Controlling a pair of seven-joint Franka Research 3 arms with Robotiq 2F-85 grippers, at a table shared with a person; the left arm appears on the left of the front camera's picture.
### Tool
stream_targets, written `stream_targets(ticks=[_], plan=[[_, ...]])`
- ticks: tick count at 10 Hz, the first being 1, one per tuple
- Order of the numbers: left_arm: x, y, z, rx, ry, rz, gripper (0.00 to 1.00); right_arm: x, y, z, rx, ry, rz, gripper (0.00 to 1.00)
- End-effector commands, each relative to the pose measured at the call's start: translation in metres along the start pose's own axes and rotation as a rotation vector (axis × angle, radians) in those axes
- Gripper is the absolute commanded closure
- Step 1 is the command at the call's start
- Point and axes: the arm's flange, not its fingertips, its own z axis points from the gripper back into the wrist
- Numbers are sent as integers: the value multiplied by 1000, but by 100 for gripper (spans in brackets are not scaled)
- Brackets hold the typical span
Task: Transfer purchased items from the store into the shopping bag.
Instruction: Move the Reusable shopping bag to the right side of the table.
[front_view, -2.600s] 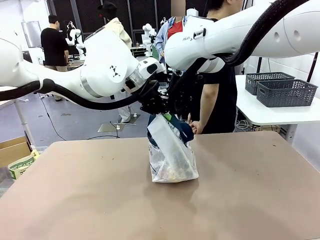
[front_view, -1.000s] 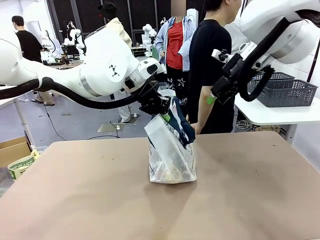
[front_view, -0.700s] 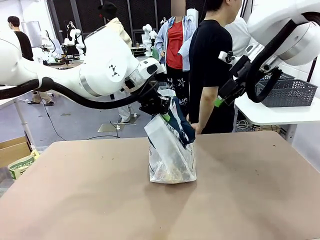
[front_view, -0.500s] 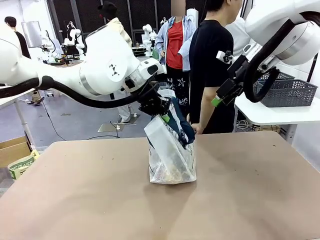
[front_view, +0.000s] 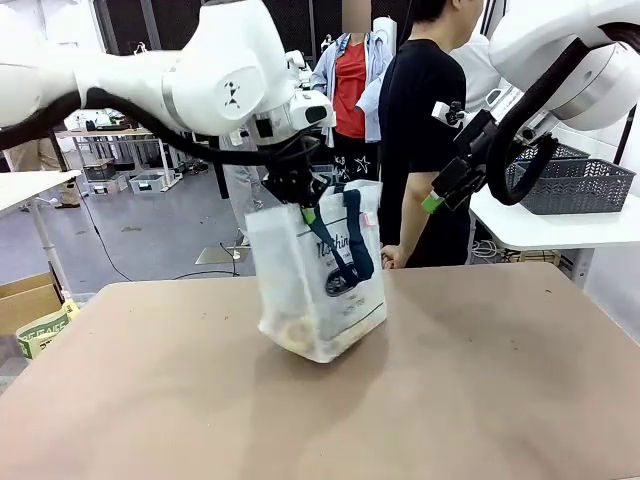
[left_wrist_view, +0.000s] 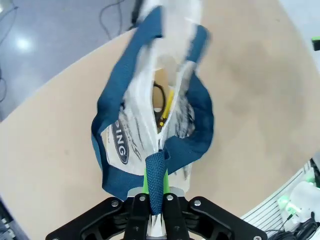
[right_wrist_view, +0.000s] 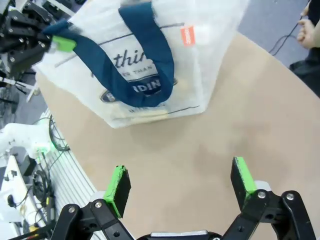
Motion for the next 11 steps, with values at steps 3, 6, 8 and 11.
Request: stream_targets(ticks=[3,6,8,11], plan=[[13,35,52,184,-17,87,100,2,2,0,-1,-1,-20,0],[-34,87,87,319,-12,247,100,2,2,0,-1,-1,-20,0],[-73,118,103,379,-52,367,100,2,2,0,-1,-1,-20,0],[-148,162,125,444,-127,551,100,2,2,0,-1,-1,-20,0]])
